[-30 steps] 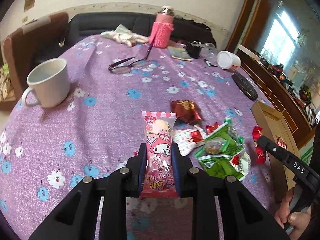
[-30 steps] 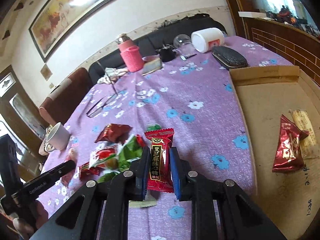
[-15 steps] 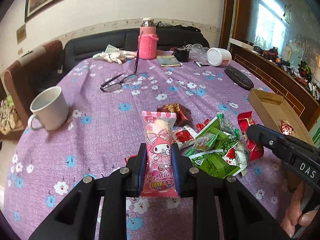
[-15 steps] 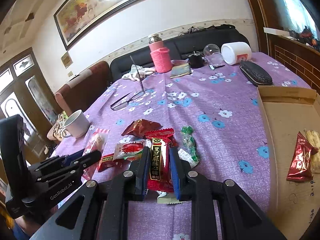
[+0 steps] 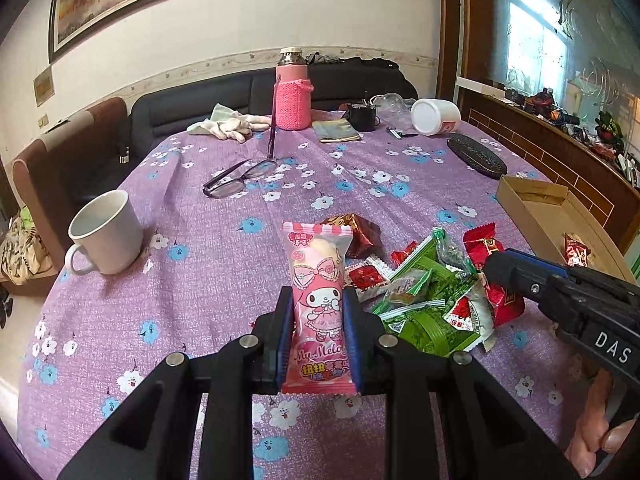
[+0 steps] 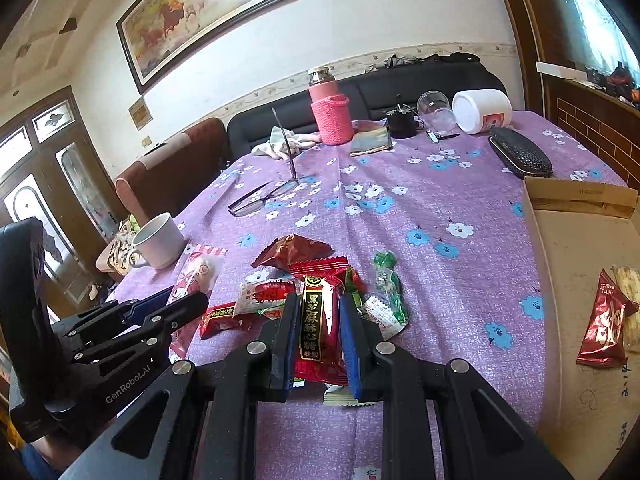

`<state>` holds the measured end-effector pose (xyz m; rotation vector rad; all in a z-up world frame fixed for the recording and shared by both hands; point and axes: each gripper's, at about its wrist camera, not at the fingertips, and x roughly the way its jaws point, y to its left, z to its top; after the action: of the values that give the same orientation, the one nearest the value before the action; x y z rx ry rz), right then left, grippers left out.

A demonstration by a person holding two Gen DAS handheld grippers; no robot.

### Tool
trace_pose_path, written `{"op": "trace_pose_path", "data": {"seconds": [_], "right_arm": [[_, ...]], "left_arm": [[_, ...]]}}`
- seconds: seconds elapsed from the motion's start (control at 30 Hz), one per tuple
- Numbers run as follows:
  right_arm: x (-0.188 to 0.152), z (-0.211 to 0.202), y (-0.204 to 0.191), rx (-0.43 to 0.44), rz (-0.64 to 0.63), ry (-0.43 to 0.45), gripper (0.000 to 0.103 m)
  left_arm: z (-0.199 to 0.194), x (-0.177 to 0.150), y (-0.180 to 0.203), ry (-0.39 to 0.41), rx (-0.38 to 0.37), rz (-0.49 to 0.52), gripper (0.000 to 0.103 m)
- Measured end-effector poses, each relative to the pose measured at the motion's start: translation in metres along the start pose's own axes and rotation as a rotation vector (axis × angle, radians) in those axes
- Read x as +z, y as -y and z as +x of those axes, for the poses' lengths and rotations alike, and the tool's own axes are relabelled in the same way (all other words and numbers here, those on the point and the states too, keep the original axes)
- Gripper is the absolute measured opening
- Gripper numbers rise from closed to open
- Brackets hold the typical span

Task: Organize snacks
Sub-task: 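Carry the pink candy bar and red bar toward the cardboard tray with both grippers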

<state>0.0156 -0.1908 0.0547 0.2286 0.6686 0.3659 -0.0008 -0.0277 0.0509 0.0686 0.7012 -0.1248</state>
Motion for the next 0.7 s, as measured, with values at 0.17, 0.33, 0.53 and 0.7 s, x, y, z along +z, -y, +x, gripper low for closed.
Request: {"op": "trace_pose_path", "data": {"seconds": [0.17,0.33,0.53,0.7], "right_arm": [[0.000,-0.001,0.000,-0.002,0.004,0.002,0.021],[0.000,-0.008,0.000,-0.009,0.016,0.013,0.022],[-0.004,-0.020,0.003,-0.006,0.042,0.014,0.022],[-0.010,-0.035,0.009,-0.003,0.071,0.018,0.021]], "left_arm": [[-0.004,0.000,0.003,0.016,0.011,0.011,0.022],[-0.008,0.000,0.004,0.034,0.011,0.017,0.022],[-0.011,-0.001,0.010,0.047,-0.001,0.038,0.022],[-0.016,-0.003,0.016,0.065,-0.010,0.059,0.022]]}}
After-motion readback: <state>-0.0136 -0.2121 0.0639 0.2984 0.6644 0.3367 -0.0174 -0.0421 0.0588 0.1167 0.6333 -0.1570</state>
